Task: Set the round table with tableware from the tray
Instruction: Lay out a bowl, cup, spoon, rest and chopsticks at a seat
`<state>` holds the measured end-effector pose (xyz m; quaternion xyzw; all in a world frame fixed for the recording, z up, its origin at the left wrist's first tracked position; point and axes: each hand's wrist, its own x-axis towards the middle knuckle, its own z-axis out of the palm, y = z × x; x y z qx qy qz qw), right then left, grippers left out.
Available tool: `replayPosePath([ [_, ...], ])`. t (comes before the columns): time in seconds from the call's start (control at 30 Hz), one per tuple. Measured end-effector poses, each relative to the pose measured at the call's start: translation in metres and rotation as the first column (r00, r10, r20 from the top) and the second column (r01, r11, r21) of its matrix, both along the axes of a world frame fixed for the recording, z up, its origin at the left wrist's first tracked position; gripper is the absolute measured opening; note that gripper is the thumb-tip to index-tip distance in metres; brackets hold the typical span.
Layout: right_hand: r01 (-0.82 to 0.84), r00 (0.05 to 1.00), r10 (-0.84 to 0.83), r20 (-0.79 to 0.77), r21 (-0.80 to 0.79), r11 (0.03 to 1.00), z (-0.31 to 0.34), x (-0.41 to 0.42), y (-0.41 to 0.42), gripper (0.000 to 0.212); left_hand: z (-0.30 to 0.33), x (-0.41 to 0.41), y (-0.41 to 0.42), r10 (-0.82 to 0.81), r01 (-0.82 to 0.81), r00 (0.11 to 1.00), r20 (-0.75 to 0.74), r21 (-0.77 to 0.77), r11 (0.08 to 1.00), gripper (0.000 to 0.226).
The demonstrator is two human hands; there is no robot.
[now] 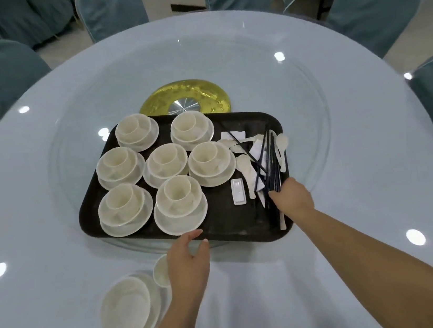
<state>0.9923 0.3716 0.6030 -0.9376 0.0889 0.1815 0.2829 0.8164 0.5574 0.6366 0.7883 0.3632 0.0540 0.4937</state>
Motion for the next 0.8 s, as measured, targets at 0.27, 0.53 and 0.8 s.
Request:
replayPosePath([
  [0.27, -0.034, 0.999, 0.033, 0.025, 0.020, 0.999, -0.004, 0.003, 0.005, 0.025, 0.003, 0.005, -0.005, 0.036, -0.036, 0.999, -0.008, -0.033, 0.999, 0.018],
  [0.53, 0.023, 0.998, -0.011, -0.067, 0.176, 0.984, -0.003, -0.001, -0.001, 0.043, 0.004, -0.002, -0.011, 0.043, -0.045, 0.999, -0.016, -0.142, 0.989, 0.016],
  [0.8, 0.139, 0.984, -0.084, -0.158, 0.379, 0.915, 0.005, -0.017, 0.008, 0.031, 0.010, -0.004, -0.018, 0.029, -0.035, 0.999, -0.028, -0.253, 0.967, 0.016],
])
